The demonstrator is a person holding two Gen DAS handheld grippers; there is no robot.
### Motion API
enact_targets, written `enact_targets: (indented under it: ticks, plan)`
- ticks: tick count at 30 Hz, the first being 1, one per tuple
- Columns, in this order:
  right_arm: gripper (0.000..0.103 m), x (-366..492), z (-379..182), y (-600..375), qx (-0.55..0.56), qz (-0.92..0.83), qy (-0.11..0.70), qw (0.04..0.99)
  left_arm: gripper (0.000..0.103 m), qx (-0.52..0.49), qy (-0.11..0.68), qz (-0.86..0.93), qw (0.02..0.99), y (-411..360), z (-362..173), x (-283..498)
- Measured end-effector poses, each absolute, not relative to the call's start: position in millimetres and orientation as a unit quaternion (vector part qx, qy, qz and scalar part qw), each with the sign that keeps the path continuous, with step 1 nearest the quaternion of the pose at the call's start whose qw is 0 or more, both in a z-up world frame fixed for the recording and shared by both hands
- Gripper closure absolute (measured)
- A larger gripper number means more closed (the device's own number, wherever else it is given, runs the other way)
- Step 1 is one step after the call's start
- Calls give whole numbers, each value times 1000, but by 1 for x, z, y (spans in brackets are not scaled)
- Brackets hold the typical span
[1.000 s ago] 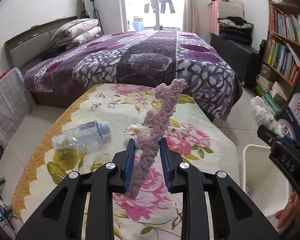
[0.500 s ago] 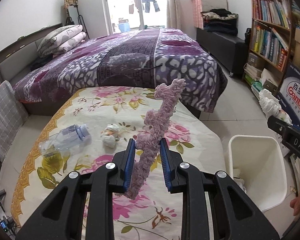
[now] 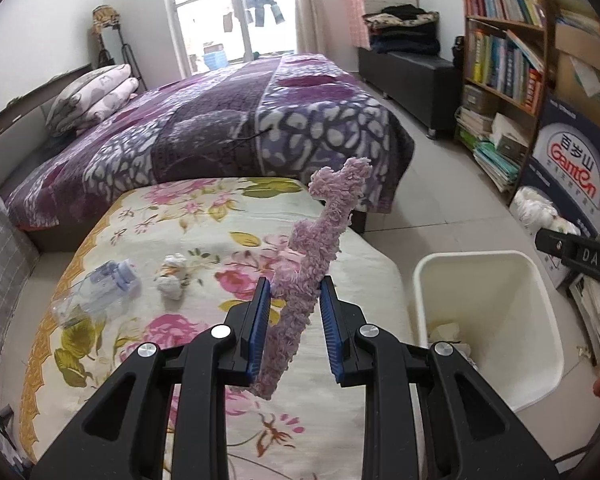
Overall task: Collect trash
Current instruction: 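Carry the pink strip and wrapped tissue to the white bin and release both, then grasp the clear plastic bottle with the left tool while the right tool grasps the tissue bundle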
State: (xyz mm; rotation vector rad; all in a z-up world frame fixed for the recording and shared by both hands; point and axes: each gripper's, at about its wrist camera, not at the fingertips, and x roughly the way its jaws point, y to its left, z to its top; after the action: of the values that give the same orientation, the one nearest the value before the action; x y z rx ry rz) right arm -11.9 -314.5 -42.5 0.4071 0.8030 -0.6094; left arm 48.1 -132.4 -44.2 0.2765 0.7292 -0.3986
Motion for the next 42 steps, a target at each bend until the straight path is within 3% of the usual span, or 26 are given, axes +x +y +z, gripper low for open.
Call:
enact_targets:
  ticks: [4,28,31,42]
  plan:
    - [46,-23,-40,-325,198,-309,371,853,77,141,351,-204,903,-145,-47,42]
    - [21,-74,-31,-385,244,-371,332,832,75,150,387,-296,860,-229,-73,12]
    - [17,-79,-31,-391,248,-380,328,828,48,133,411,-310,847,-234,-79,14]
    - [13,-70,-33,-385,267,-369,329,827,30,154,412,-290,850,-223,-83,18]
